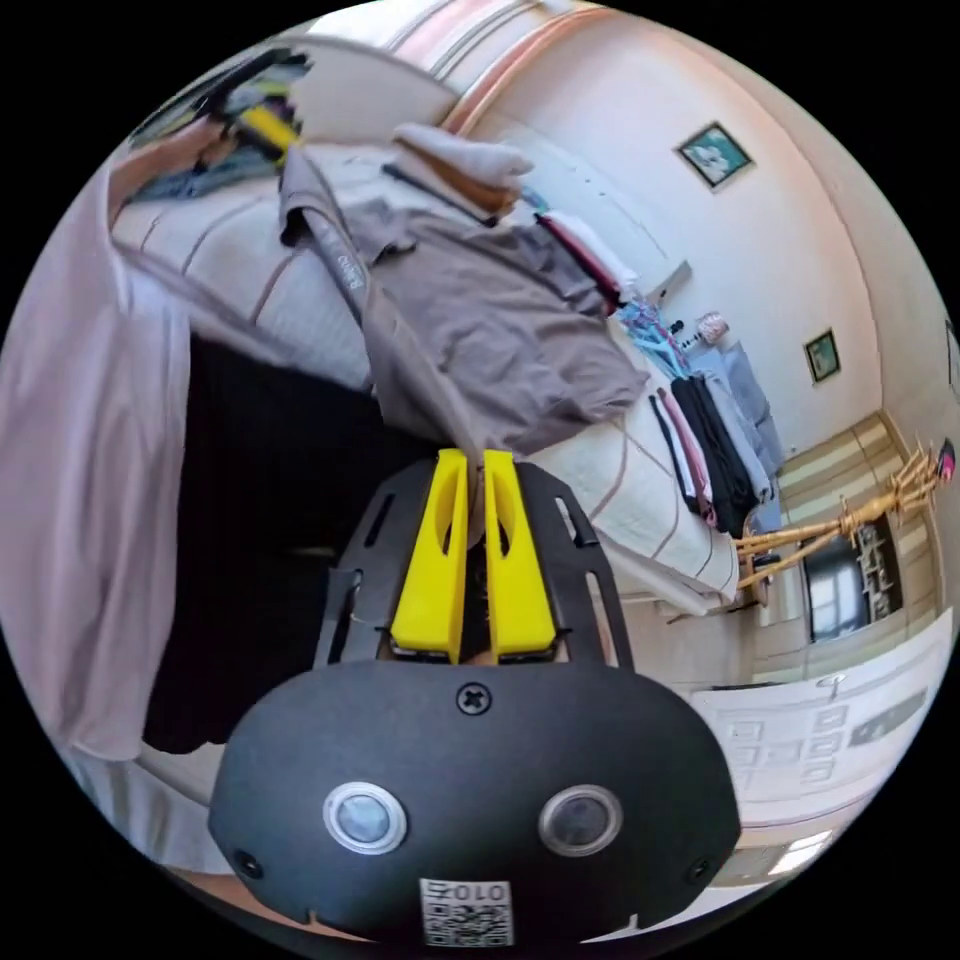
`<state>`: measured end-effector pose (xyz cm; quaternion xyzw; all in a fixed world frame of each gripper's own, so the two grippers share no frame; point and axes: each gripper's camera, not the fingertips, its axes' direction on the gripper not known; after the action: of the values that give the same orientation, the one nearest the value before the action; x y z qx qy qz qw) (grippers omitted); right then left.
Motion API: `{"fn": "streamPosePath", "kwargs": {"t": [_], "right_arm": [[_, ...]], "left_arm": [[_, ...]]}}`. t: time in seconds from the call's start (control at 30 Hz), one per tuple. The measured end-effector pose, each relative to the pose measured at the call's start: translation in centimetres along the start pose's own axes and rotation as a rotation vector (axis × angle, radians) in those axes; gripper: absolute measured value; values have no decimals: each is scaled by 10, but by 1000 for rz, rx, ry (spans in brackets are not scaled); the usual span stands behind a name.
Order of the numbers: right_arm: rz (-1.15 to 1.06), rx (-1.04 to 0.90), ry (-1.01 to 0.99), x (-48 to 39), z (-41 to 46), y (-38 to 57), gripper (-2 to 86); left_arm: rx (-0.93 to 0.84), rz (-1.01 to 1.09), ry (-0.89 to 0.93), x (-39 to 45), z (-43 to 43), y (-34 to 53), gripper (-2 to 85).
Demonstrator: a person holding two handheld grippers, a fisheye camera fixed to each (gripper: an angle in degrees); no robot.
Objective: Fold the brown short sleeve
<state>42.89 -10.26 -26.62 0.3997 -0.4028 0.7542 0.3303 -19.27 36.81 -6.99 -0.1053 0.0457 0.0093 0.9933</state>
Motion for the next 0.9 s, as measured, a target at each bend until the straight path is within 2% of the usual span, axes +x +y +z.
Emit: {"fn": "streamPosePath", "kwargs": {"t": [0.1,0.3,0.43,0.57,0.67,0.9], "right_arm": [[89,120,-58,55,-52,0,33],[49,213,-2,103,-145,-1,25],[5,244,-69,116,-187,25,23],[1,210,-243,121,-187,54,23],[6,163,-276,126,-187,61,24],[-1,115,-338,170,-182,45,24]], "left_arm": [[76,-9,-48,-9,-48,-18,-1],[110,66,-170,9,-135,-48,-1],[76,114,-112,28,-171,-46,-1],[11,150,-67,49,-175,-43,-1],[-13,185,-19,56,-171,-49,-1],[-69,119,92,-1,-115,-85,0]]}}
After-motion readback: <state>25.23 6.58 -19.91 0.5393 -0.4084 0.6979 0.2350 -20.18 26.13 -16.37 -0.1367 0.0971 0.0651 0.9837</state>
